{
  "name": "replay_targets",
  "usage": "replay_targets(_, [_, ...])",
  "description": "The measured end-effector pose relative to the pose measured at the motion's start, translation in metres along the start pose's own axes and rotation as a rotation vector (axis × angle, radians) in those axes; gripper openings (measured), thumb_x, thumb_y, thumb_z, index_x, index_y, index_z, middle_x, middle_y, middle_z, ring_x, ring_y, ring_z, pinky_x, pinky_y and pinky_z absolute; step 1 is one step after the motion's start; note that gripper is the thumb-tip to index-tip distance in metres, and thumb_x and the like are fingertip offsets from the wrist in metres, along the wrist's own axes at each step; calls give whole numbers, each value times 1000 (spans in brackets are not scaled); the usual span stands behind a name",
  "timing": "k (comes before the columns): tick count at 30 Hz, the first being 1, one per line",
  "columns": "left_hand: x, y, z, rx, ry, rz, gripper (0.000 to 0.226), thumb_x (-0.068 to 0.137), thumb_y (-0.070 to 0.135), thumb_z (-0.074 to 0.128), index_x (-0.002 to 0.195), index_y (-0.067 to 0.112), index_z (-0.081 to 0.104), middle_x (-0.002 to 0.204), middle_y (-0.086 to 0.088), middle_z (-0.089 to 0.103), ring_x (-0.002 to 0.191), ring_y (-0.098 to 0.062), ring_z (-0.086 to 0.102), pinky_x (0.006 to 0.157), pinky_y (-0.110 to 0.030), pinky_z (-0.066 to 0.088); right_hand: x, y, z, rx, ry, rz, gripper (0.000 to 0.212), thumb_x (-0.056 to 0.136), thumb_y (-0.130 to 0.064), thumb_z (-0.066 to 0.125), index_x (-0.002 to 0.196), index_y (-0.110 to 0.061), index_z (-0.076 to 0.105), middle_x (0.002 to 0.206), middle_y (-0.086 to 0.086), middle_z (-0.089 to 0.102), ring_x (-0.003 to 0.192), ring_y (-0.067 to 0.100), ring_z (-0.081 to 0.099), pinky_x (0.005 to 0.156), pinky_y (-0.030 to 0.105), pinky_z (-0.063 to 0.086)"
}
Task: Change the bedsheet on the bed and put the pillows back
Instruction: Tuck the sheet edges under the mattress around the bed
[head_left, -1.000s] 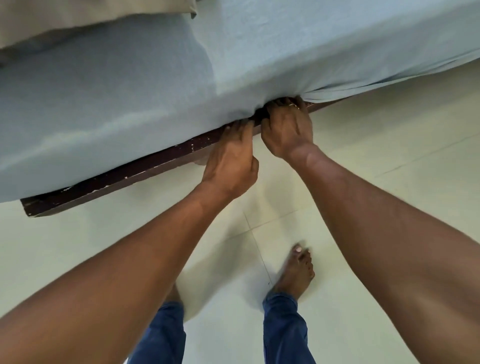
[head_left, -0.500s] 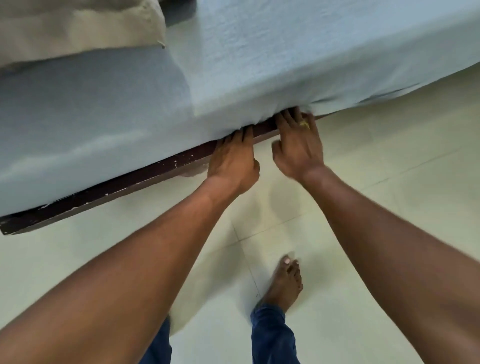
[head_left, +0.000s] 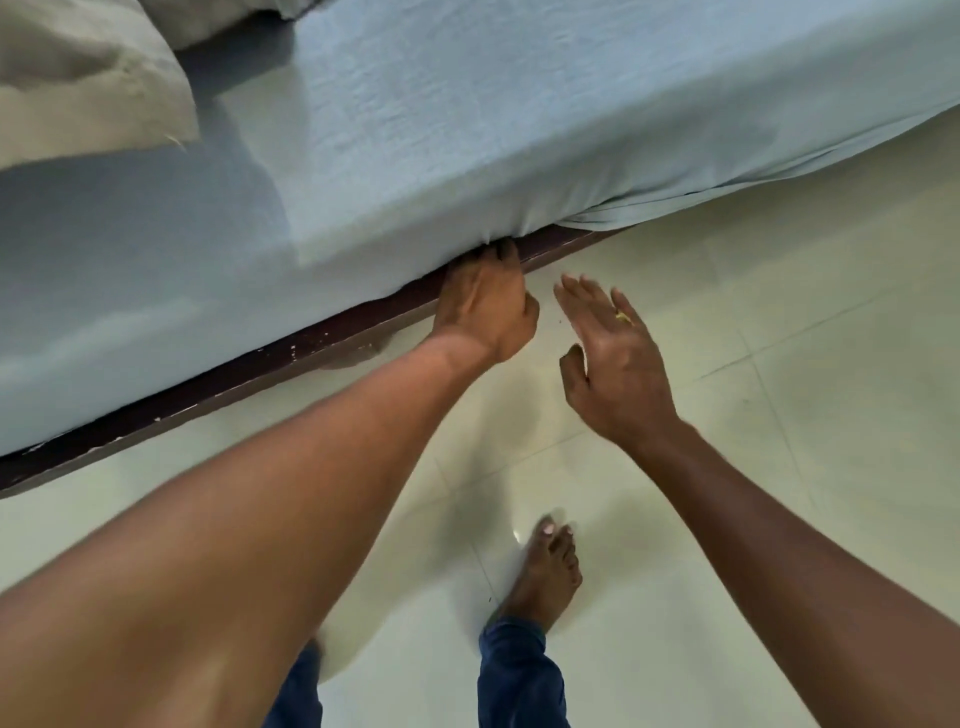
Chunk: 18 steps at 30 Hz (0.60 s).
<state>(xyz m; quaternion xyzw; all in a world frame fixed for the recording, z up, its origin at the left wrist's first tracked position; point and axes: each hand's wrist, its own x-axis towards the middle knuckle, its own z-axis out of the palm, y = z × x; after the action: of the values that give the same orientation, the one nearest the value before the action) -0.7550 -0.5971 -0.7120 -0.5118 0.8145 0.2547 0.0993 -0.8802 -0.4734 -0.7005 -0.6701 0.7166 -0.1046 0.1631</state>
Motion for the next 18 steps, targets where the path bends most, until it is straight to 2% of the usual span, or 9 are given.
replay_targets(3, [-4,10,3,61,16,-41,67,91,38,56,145,4,37,143,-19,50,131,-37,47,113,-44,33,62,25,-6,-147,-63,44,66,82,-18,43,148,-9,49,153,12,49,146,30,40,123,50,26])
replay_targets(6, [-18,5,-6,-27,43,-62,64,92,25,54,150,7,35,147,-15,48,131,-35,48,110,-42,38,122,34,-14,-223,-139,91,53,84,-35,30,112,-18,72,114,10,74,114,34,63,112,49,36])
replay_targets(7, [-29,6,-8,-38,74,-49,59,91,20,52,147,7,40,143,-14,52,126,-35,52,103,-41,43,123,36,-16,-242,-184,83,52,86,-36,31,114,-18,71,117,10,73,116,34,62,115,50,34])
replay_targets(8, [-41,10,-9,-54,90,-11,55,91,16,51,144,6,43,141,-14,54,124,-35,55,99,-40,46,115,38,-12,-246,-228,62,52,87,-35,38,127,-16,64,132,11,66,129,32,55,120,53,26])
replay_targets(9, [-51,15,-8,-85,74,43,55,91,13,50,144,6,43,144,-15,52,129,-34,52,101,-40,46,103,38,-10,-232,-257,46,59,86,-30,46,143,-14,51,150,10,52,145,29,40,125,56,15])
replay_targets(11, [-45,25,-7,-110,18,170,67,91,11,50,154,3,31,161,-18,32,150,-30,30,121,-37,27,82,38,-16,-156,-254,17,80,84,-18,54,159,-11,27,167,7,27,157,23,15,127,56,4])
replay_targets(13, [-12,34,-6,-111,2,197,78,90,10,53,159,2,17,166,-18,19,154,-29,18,126,-35,16,63,36,-24,-79,-162,4,79,83,-14,50,159,-8,29,166,8,29,157,22,17,128,52,9])
replay_targets(16, [36,54,-4,-111,9,104,78,88,18,57,157,4,25,158,-17,36,143,-35,38,116,-41,34,42,46,-32,-44,-75,7,74,83,-16,44,156,-4,35,164,12,33,155,24,24,127,48,16])
replay_targets(18, [39,67,0,-82,-2,83,81,88,25,59,157,4,22,160,-17,32,147,-33,32,121,-41,27,55,66,-37,-87,-104,30,74,84,-17,48,155,-4,35,163,13,34,154,27,27,127,49,19])
